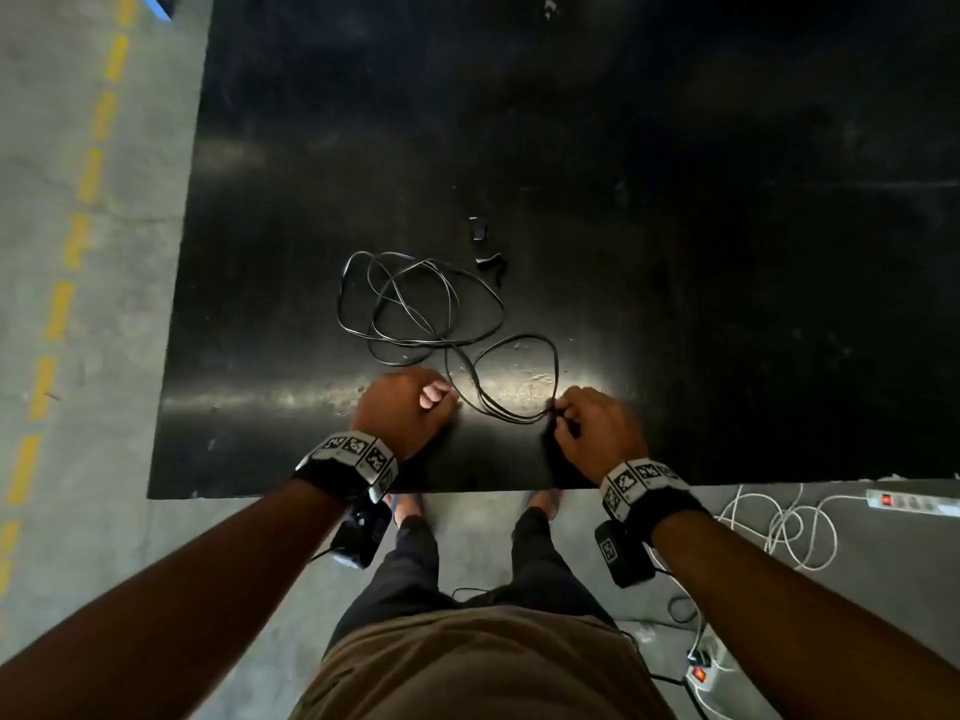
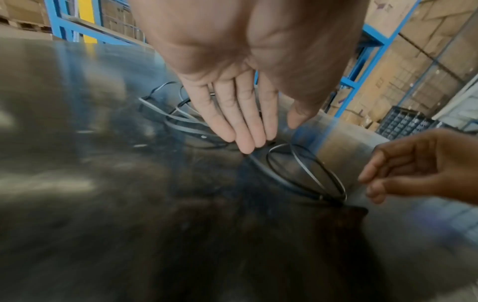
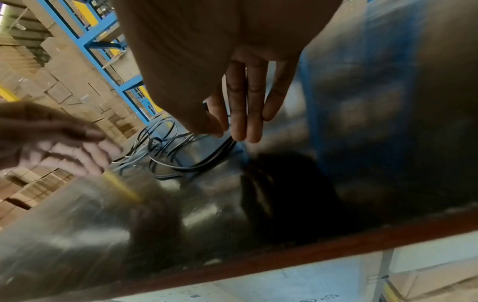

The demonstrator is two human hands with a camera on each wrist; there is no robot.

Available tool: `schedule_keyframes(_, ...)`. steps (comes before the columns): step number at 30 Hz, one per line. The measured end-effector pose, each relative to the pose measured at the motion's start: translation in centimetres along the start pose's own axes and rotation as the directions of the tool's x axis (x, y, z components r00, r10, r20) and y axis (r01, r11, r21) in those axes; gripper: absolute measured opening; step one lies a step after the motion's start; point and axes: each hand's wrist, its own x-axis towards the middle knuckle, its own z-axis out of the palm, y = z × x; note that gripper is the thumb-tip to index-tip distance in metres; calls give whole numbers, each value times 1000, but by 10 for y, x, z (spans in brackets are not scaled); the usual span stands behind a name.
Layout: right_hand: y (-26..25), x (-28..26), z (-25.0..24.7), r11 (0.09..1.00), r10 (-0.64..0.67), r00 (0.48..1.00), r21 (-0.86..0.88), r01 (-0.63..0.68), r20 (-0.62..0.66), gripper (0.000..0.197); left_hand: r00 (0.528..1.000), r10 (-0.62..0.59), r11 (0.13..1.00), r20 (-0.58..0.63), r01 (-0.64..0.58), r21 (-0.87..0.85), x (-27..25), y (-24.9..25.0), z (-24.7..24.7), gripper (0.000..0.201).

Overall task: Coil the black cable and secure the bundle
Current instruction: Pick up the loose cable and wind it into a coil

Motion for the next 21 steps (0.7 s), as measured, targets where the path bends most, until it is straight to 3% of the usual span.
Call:
schedule_keyframes(3,-2,10,6,998,-56,998,-37,56,12,27,998,-28,996,-52,23,-90,23,13,7,48)
schedule_keyframes(6,-9,18,12,997,-58,998,-52,60,32,23,997,-64,996,32,66,-67,38,27,20,70)
schedule_keyframes(11,-5,27,8,997,1,1000,76,-1,5,10,993,-85,996,83,85,1,51,18,37,62)
schedule_keyframes(15,2,30,-7,957,91,991,283,-59,-101,10,992,-116,992,41,118,-41,44,13,30,72)
schedule_keyframes(18,-3,30,-28,890,113,984,454,-39,-138,12,996,-58,989,-72,48,-137,38,17,17,51)
schedule_keyframes(21,-22,27,-52,827,79,979,561,41,-188,16,990,11,924,-138,-63,-378,35,37,-6,23)
